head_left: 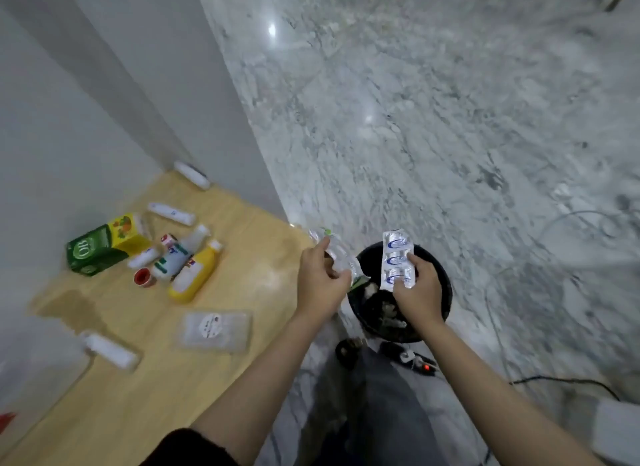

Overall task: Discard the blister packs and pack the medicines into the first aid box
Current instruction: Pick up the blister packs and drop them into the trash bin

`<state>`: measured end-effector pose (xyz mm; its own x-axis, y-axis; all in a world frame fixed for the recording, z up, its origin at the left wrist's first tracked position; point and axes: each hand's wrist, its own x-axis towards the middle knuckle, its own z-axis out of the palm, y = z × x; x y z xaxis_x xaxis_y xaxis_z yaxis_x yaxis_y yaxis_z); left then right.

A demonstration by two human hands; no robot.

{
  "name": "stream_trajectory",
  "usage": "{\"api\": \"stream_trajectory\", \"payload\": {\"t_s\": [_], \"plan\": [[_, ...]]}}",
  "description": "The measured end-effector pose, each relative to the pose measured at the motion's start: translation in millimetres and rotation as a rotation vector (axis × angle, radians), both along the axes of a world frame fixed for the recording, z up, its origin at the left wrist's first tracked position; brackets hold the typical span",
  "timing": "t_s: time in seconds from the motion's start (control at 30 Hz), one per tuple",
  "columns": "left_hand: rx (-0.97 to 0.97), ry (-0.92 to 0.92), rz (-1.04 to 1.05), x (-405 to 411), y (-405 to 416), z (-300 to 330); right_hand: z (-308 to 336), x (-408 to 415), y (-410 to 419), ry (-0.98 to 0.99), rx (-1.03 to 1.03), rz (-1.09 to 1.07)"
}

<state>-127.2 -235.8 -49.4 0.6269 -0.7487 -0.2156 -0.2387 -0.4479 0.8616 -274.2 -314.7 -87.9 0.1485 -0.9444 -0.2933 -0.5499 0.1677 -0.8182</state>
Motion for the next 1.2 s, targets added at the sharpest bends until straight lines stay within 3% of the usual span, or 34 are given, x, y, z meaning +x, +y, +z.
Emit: {"api": "stream_trajectory", "payload": {"t_s": [0.27,0.6,0.83,1.0,1.2], "plan": [[0.353,0.01,-0.371,-54.6,-94.3,-84.1,-75.1,-53.5,-48.8,0.108,0.34,-0.128],[0.607,0.003,-0.425,-73.2,-156.9,-146.2,-128.5,-82.8,-111.6,0.171,0.541,-0.233],[0.46,0.002,-0.331,-71.5,-144.9,-112.5,-104.2,-66.8,-106.8,0.133,0.412,-0.247],[0.2,0.013,-0.249,-51.8,-117.7,-45.5,-49.3,-18.9,-82.7,-0.001,0.25,-0.189],[-0.079,-0.122,-0.025,12.6,-24.6,42.6,34.9,61.2,-21.6,-0.165,0.007,0.015]]}}
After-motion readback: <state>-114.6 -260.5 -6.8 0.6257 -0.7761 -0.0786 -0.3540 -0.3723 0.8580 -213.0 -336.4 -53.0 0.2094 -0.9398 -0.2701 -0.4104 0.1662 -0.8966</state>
